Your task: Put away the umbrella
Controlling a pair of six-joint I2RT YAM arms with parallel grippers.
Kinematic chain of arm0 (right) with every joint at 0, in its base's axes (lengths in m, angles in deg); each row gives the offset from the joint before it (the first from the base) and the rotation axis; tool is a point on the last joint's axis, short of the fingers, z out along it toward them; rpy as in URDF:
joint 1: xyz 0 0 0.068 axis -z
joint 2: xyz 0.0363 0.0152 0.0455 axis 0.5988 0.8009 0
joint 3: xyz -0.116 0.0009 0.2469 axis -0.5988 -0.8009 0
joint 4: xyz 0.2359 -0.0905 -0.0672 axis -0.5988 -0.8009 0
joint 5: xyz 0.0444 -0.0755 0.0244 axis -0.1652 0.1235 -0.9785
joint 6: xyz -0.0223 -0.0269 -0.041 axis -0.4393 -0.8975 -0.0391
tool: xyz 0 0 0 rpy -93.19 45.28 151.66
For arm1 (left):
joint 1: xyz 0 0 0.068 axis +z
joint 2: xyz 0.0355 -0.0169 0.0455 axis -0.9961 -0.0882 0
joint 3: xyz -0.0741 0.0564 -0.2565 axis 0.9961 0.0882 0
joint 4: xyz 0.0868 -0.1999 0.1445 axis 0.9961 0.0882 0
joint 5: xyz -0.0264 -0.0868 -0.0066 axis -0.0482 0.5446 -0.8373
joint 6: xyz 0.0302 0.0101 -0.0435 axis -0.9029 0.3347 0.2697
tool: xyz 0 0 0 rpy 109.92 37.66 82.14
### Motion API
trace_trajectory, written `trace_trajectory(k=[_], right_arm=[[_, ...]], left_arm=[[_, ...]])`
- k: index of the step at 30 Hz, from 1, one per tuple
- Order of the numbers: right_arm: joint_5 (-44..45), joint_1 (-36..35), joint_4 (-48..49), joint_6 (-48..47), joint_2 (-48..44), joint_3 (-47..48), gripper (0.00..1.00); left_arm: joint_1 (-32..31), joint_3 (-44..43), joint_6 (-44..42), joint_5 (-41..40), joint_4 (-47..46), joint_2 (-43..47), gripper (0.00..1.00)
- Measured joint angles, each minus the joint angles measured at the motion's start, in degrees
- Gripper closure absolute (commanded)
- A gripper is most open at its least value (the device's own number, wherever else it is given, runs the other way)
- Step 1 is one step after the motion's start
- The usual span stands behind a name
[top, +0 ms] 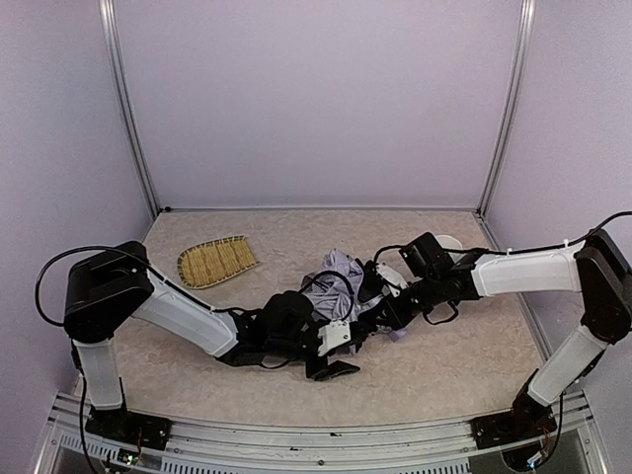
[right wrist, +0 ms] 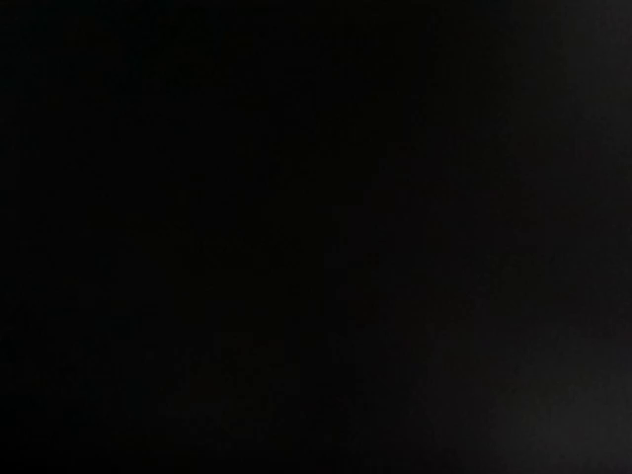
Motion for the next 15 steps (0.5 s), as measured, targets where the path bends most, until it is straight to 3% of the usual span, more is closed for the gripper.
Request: trace_trajectory(k=[7,15], right_arm=[[-1.79,3.78,0.96,-2.12,-4.52,-1.36,1.00],[-0.66,4.81,1.05,-8.68,-11.52,-1.55,1.00]], left_arm=[[-5.90,8.09,-8.63,-2.54,-1.64,10.03,0.28],[-4.63,14.14,-12.22,2.14,4.72,25.07,0.29]])
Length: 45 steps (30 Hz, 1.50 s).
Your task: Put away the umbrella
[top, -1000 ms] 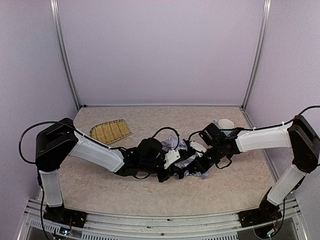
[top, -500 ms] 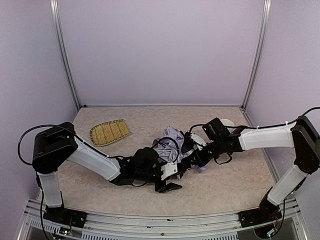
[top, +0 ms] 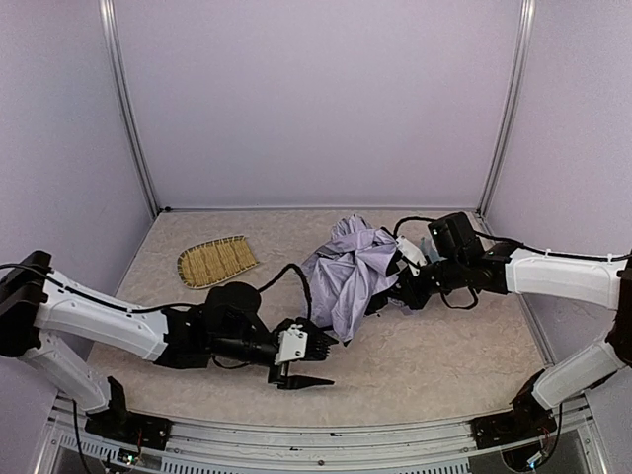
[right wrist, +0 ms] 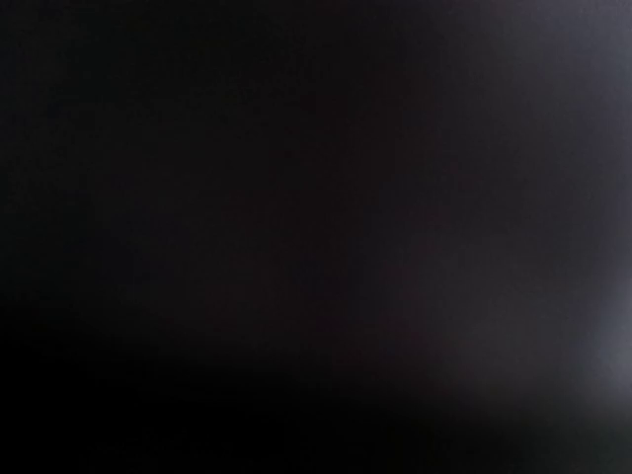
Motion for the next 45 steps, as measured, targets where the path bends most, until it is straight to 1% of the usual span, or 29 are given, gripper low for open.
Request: trace_trajectory(k=[2,5,7,10,12,13,14,15,17,19,21,24,27,32,33,35,39,41,44,45], right_arm=[[0.44,0.15,-0.26,-1.99,-1.62,0.00,1.00],[1.84,0.24,-0.92,-5.16,-3.80,0.02,1.00],[3.23,0.26,-2.08,-6.95,-4.46,0.31,1.00],[4.72,0.33,-4.55,-9.38,-4.52,1.42,1.00],[4.55,0.37,-5.86,-10.95,-4.57,2.34,1.00],[3.76,0.44,-6.69,-12.13,-4.70,2.97,1.00],[2.99,0.44,-7.02,-12.92,-4.92,3.30,0.99],[1.68,0.46,-7.26,-13.79,-5.40,3.54,0.98],[-1.11,0.46,-7.48,-15.34,-6.82,3.69,0.98],[-4.33,0.33,-7.48,-16.92,-8.92,3.69,0.98],[-6.75,0.09,-7.21,-18.21,-10.75,3.69,0.98],[-8.57,-0.26,-6.88,-19.15,-11.54,3.98,0.98],[-8.94,-0.31,-7.02,-19.67,-11.06,4.11,0.98],[-8.72,-0.57,-7.23,-19.85,-10.25,4.11,0.99],[-8.59,-0.57,-7.23,-19.85,-10.21,4.11,0.99],[-8.44,-0.57,-7.23,-19.85,-10.12,4.11,0.99],[-7.98,-0.57,-7.23,-19.87,-9.49,4.11,0.99],[-7.85,-0.57,-7.28,-19.85,-9.20,4.11,0.99],[-7.52,-0.57,-7.61,-19.85,-8.96,4.11,1.00],[-7.52,-0.57,-7.69,-19.85,-8.92,4.11,1.00]], left_arm=[[2.14,1.42,-0.46,5.42,2.08,6.51,0.28],[7.39,1.90,-0.87,13.94,3.76,14.95,0.24],[10.84,2.47,-1.62,18.56,3.82,20.48,0.25],[11.96,3.91,-2.75,20.94,3.89,25.55,0.31],[13.31,6.01,-2.14,20.63,2.47,27.61,0.38],[14.97,7.23,-1.14,19.93,1.09,28.15,0.43],[16.61,8.07,-0.13,18.97,-0.17,28.24,0.46],[18.88,8.66,1.01,17.84,-1.66,27.80,0.47],[22.73,8.37,3.28,15.19,-3.91,25.14,0.42],[24.83,6.64,4.61,12.85,-4.44,21.24,0.34],[25.22,3.87,5.42,11.58,-4.35,16.50,0.28],[24.63,1.79,5.97,11.06,-4.48,12.07,0.25],[23.65,1.75,6.21,12.48,-4.74,10.56,0.25],[22.80,1.73,6.25,15.54,-4.70,9.53,0.29],[22.75,1.73,6.25,16.04,-4.37,9.53,0.31],[22.71,1.73,6.14,16.96,-3.89,9.53,0.37],[22.56,1.73,6.14,17.70,-3.26,9.53,0.56],[22.49,1.73,6.47,17.90,-3.30,9.53,0.69],[22.43,1.73,6.99,18.05,-3.54,9.53,0.99],[22.32,1.73,7.34,17.92,-3.61,9.53,1.00]])
